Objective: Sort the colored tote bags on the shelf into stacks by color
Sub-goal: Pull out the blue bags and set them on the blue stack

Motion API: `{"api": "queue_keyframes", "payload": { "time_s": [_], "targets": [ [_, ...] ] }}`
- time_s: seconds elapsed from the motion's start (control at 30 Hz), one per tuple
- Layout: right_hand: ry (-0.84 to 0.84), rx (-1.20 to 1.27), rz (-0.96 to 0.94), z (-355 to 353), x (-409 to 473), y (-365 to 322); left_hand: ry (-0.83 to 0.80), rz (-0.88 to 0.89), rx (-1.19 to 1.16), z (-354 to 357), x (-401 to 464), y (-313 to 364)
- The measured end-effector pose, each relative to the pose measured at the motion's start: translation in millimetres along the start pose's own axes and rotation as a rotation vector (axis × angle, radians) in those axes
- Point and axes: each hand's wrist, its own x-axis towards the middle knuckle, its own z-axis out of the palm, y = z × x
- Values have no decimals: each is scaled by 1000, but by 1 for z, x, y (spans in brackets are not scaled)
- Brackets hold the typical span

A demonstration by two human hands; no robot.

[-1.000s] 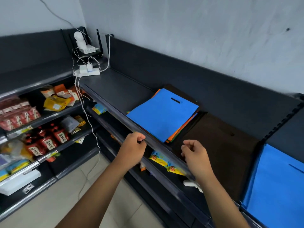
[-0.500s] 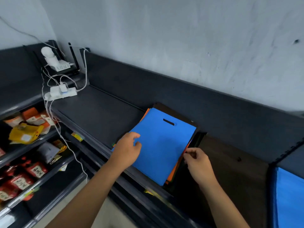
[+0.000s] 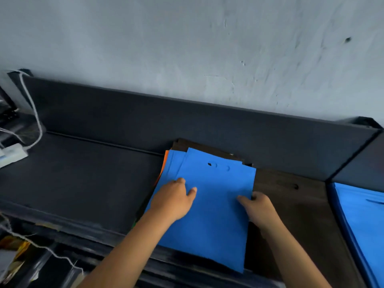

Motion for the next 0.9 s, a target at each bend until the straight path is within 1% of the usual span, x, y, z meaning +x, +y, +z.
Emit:
{"api": "queue_keyframes", "payload": {
  "time_s": [0.1, 0.13, 0.2, 0.27, 0.33, 0.47, 0.57, 0.67, 0.8, 0.9],
  "targets": [
    [118, 46, 59, 4, -2, -3, 99, 10, 28, -14, 9, -14],
    [149, 74, 70, 6, -3, -5, 103, 14, 54, -16, 13, -20],
    [190, 137, 98, 10, -6, -7, 47, 40, 68, -17, 17, -28],
    [196, 184, 120, 13, -12, -7, -5, 125, 48, -15, 18, -30],
    [192, 212, 133, 16, -16, -7, -19, 191, 17, -16, 18, -30],
    [277, 266, 146, 20, -17, 0, 3, 176, -18, -21, 26, -35],
    [289, 321, 169, 23, -19, -2, -38, 202, -34, -23, 28, -32],
    [252, 299, 178, 26, -22, -8, -86, 175, -196, -28, 32, -28],
    [264, 215, 137, 27, -26, -13, -52, 50, -515, -34, 49, -32],
    [260, 166, 80, 30, -33, -17, -76, -31, -689, -33, 53, -31]
  ]
}}
